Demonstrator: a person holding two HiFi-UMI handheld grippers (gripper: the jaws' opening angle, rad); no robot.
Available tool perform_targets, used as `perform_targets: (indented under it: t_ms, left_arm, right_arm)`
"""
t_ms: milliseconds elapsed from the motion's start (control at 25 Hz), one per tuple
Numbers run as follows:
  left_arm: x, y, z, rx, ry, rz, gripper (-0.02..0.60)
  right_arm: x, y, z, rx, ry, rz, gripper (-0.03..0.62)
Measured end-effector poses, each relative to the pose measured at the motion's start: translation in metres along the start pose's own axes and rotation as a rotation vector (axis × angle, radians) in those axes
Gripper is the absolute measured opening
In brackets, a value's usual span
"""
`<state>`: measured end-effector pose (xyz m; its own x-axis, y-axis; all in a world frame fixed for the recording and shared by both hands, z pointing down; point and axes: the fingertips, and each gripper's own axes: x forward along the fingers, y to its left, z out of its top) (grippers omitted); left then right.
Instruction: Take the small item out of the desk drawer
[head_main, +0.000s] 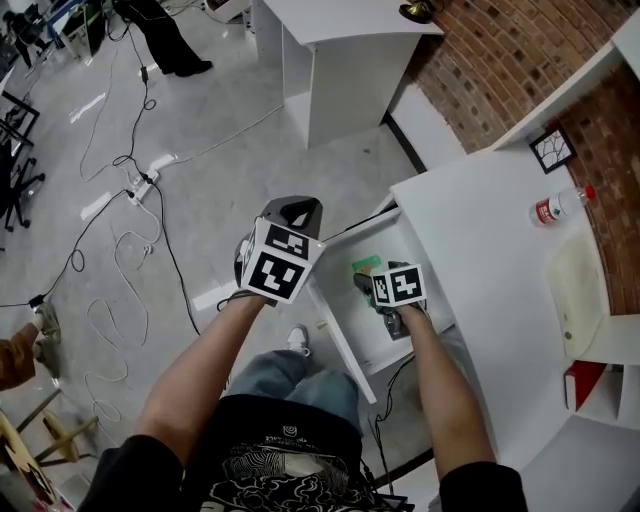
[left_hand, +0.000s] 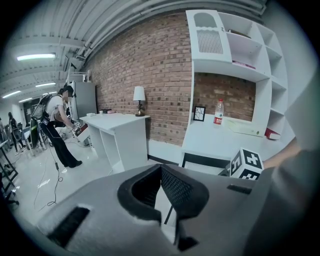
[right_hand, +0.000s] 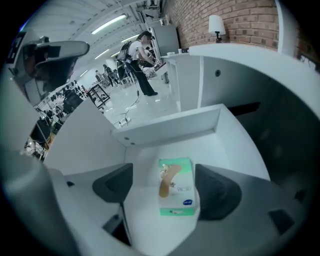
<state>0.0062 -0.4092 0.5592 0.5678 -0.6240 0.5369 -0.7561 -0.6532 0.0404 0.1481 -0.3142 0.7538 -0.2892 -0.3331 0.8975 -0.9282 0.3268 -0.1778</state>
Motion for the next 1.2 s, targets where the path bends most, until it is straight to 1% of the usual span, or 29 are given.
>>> perform_targets:
  t_ms: [240,320,440,720,800,880,1000,1200]
  left_arm:
    - [0.006,0.006,-0.014,0.002,0.024,0.015,0.005]
    - [0.007,0.006,-0.018,0.009,0.037,0.014,0.005]
    - [0.01,0.006,-0.025,0.014,0.05,0.012,0.005]
    - [0.017,0.011,-0.03,0.027,0.07,0.011,0.005]
    - [0.019,0.013,-0.031,0.025,0.074,0.011,0.005]
    - [0.021,0.014,-0.032,0.025,0.077,0.01,0.005]
    - [0.023,0.015,-0.033,0.026,0.081,0.005,0.005]
    - [0.025,0.017,-0.031,0.026,0.082,-0.003,0.005]
  right_arm:
    - [0.029,-0.012,-0.011,0.01,0.045,-0.011,0.407]
    - [0.038,-0.014,-0.016,0.005,0.07,-0.015,0.422]
    - [0.047,-0.017,-0.022,0.001,0.099,-0.03,0.422]
    - [0.064,-0.023,-0.035,0.023,0.158,-0.104,0.42]
    - [0.066,-0.026,-0.037,0.02,0.169,-0.129,0.411]
    - [0.065,-0.029,-0.037,0.012,0.176,-0.15,0.377]
    - [0.065,-0.029,-0.038,0.008,0.186,-0.154,0.356]
    - [0.064,-0.028,-0.038,0.003,0.2,-0.146,0.351]
